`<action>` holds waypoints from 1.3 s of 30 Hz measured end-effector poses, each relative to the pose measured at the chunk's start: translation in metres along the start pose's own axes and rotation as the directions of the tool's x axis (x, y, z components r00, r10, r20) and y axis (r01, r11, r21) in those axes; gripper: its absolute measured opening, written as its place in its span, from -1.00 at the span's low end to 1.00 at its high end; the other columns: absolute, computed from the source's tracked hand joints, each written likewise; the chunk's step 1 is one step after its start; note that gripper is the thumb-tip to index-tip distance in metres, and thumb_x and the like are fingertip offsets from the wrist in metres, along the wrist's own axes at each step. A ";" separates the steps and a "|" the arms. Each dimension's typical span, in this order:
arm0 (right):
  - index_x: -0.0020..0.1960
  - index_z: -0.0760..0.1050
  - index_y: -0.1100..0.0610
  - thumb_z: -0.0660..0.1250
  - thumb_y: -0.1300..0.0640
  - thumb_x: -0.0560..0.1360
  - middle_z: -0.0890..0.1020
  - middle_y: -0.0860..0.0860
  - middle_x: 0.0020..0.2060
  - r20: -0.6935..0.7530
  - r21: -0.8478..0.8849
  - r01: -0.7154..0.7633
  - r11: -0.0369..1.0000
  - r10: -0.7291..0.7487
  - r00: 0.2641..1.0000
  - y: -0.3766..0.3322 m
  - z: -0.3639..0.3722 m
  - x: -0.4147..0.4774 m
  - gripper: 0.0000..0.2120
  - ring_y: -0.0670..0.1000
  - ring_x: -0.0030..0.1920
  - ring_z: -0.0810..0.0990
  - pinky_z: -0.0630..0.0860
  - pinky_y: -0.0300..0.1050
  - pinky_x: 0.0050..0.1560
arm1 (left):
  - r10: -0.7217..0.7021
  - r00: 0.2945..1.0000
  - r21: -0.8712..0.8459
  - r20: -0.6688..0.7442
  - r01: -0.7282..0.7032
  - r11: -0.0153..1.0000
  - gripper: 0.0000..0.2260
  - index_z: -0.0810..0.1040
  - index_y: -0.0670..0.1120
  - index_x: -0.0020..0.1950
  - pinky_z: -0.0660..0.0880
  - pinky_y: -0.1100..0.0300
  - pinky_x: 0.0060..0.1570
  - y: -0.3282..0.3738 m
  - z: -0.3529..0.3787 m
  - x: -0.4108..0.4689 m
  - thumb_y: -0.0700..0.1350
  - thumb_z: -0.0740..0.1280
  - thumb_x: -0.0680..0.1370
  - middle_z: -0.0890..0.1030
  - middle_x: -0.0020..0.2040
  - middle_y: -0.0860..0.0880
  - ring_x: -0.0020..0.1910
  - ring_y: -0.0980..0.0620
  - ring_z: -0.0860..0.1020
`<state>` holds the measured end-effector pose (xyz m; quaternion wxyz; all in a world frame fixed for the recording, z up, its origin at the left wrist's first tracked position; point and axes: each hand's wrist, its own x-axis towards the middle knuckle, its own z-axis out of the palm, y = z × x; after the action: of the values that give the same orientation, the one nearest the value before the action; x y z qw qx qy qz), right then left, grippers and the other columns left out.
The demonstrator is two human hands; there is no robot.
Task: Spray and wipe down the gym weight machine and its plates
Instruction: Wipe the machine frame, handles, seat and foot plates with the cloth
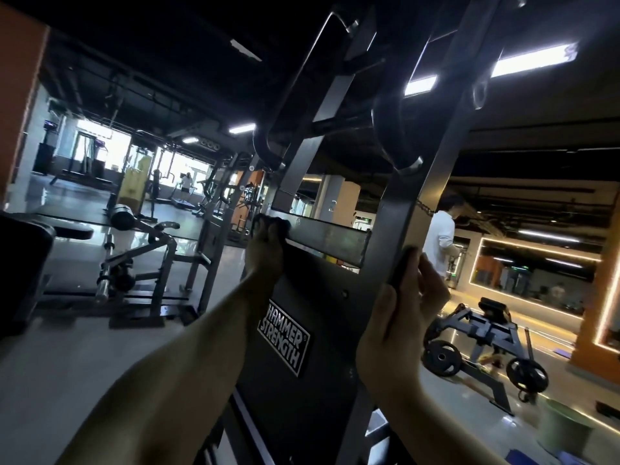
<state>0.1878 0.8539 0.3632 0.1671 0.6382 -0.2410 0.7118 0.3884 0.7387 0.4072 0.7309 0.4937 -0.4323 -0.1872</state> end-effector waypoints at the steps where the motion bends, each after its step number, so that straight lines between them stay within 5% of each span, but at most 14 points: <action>1: 0.61 0.18 0.27 0.09 0.11 0.68 0.24 0.21 0.44 -0.002 -0.006 -0.004 1.000 0.004 1.000 -0.001 0.000 0.001 -0.47 0.10 0.48 0.26 0.31 0.00 0.46 | 0.021 1.000 -0.041 0.014 -0.021 0.999 -0.60 0.42 -0.06 0.53 0.46 0.00 0.20 0.009 0.002 -0.017 0.05 0.09 0.74 0.54 0.36 -0.12 0.30 -0.10 0.52; 3: 0.60 0.18 0.30 0.09 0.13 0.67 0.25 0.24 0.44 -0.005 -0.027 0.005 1.000 -0.005 1.000 -0.002 0.000 0.003 -0.47 0.11 0.48 0.25 0.25 -0.11 0.47 | 0.061 0.998 -0.139 0.016 -0.058 0.989 -0.57 0.35 0.00 0.57 0.39 0.04 0.37 0.024 0.007 -0.050 0.08 0.12 0.72 0.46 0.45 0.03 0.41 -0.02 0.44; 7: 0.59 0.17 0.33 0.08 0.13 0.68 0.25 0.24 0.44 0.007 -0.043 0.015 0.999 -0.015 1.000 -0.004 -0.001 0.001 -0.47 0.06 0.48 0.23 0.21 -0.13 0.47 | 0.191 0.981 -0.167 0.027 -0.184 0.969 -0.45 0.44 -0.13 0.47 0.30 -0.08 0.51 0.035 0.019 -0.099 0.18 0.11 0.62 0.40 0.53 -0.05 0.54 -0.04 0.33; 12: 0.62 0.14 0.29 0.09 0.14 0.69 0.22 0.26 0.45 0.022 -0.021 0.010 1.000 -0.009 1.000 -0.001 0.000 0.001 -0.47 0.19 0.51 0.24 0.35 0.26 0.43 | 0.226 0.973 -0.255 0.046 -0.208 0.944 -0.57 0.40 -0.06 0.55 0.21 0.08 0.57 0.048 0.022 -0.131 0.03 0.22 0.69 0.30 0.59 0.08 0.58 0.13 0.22; 16: 0.59 0.17 0.32 0.09 0.15 0.67 0.24 0.28 0.43 0.016 -0.020 0.014 1.000 -0.014 1.000 -0.003 0.002 0.001 -0.47 0.20 0.49 0.25 0.33 0.24 0.43 | 0.299 0.954 -0.153 0.013 -0.293 0.944 -0.58 0.57 -0.04 0.35 0.41 -0.09 0.40 0.035 0.020 -0.084 0.13 0.13 0.65 0.51 0.43 -0.10 0.44 -0.11 0.44; 20: 0.59 0.17 0.33 0.12 0.18 0.66 0.24 0.26 0.43 0.020 -0.036 0.019 0.999 -0.018 1.000 -0.002 0.000 0.000 -0.46 0.18 0.48 0.25 0.34 0.27 0.41 | 0.038 0.999 -0.216 -0.019 -0.041 0.976 -0.74 0.63 -0.06 0.24 0.56 -0.04 0.22 0.029 0.008 -0.032 0.00 0.22 0.70 0.67 0.12 -0.06 0.17 -0.07 0.62; 23: 0.60 0.18 0.31 0.12 0.16 0.66 0.23 0.21 0.44 0.021 -0.040 0.013 0.999 -0.012 1.000 0.001 0.000 0.000 -0.46 0.17 0.49 0.24 0.34 0.29 0.40 | 0.111 0.993 -0.133 -0.044 -0.116 0.984 -0.74 0.64 -0.10 0.25 0.55 -0.05 0.20 0.039 0.004 -0.039 -0.04 0.23 0.70 0.68 0.13 -0.10 0.18 -0.11 0.62; 25: 0.59 0.19 0.31 0.11 0.13 0.67 0.23 0.19 0.45 0.014 -0.029 0.004 1.000 -0.004 1.000 0.000 0.000 0.001 -0.47 0.17 0.49 0.25 0.33 0.27 0.42 | 0.297 0.955 -0.003 0.016 -0.297 0.955 -0.74 0.61 -0.04 0.29 0.53 -0.03 0.23 0.047 0.002 -0.064 -0.04 0.20 0.71 0.66 0.21 -0.06 0.21 -0.07 0.60; 28: 0.58 0.20 0.33 0.11 0.17 0.67 0.24 0.24 0.44 0.002 -0.030 -0.012 0.999 0.012 1.000 0.000 -0.002 0.002 -0.48 0.14 0.49 0.24 0.32 0.16 0.46 | 0.569 0.811 0.046 0.135 -0.579 0.814 -0.77 0.59 0.10 0.29 0.50 0.24 0.14 0.066 -0.001 -0.100 -0.01 0.22 0.70 0.65 0.17 0.16 0.15 0.14 0.60; 33: 0.58 0.20 0.35 0.13 0.20 0.65 0.26 0.29 0.43 0.015 -0.016 -0.008 1.000 0.008 1.000 -0.003 -0.003 0.000 -0.47 0.14 0.48 0.26 0.29 -0.01 0.48 | 0.680 0.647 0.034 0.345 -0.732 0.680 -0.74 0.57 -0.03 0.36 0.40 0.34 0.15 0.080 -0.011 -0.089 -0.06 0.23 0.70 0.62 0.19 0.07 0.16 0.18 0.51; 35: 0.58 0.20 0.34 0.12 0.17 0.66 0.25 0.28 0.43 0.014 -0.008 -0.007 1.000 0.007 1.000 -0.004 -0.002 -0.001 -0.47 0.12 0.49 0.24 0.29 0.02 0.49 | 0.643 0.653 0.079 0.401 -0.724 0.685 -0.74 0.58 -0.02 0.31 0.45 0.29 0.07 0.074 -0.013 -0.063 -0.01 0.19 0.71 0.61 0.13 0.03 0.09 0.12 0.56; 39: 0.59 0.19 0.32 0.10 0.10 0.67 0.24 0.27 0.44 0.020 0.007 -0.016 1.000 0.016 1.000 -0.004 0.000 -0.001 -0.46 0.15 0.49 0.25 0.34 0.14 0.44 | 0.447 0.783 0.143 0.434 -0.549 0.823 -0.71 0.56 -0.08 0.11 0.51 0.22 -0.11 0.049 -0.023 0.013 0.05 0.12 0.73 0.63 0.00 -0.10 -0.03 0.02 0.62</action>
<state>0.1899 0.8573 0.3628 0.1568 0.6440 -0.2452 0.7075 0.4068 0.7640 0.4534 0.5840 0.4065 -0.7024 -0.0191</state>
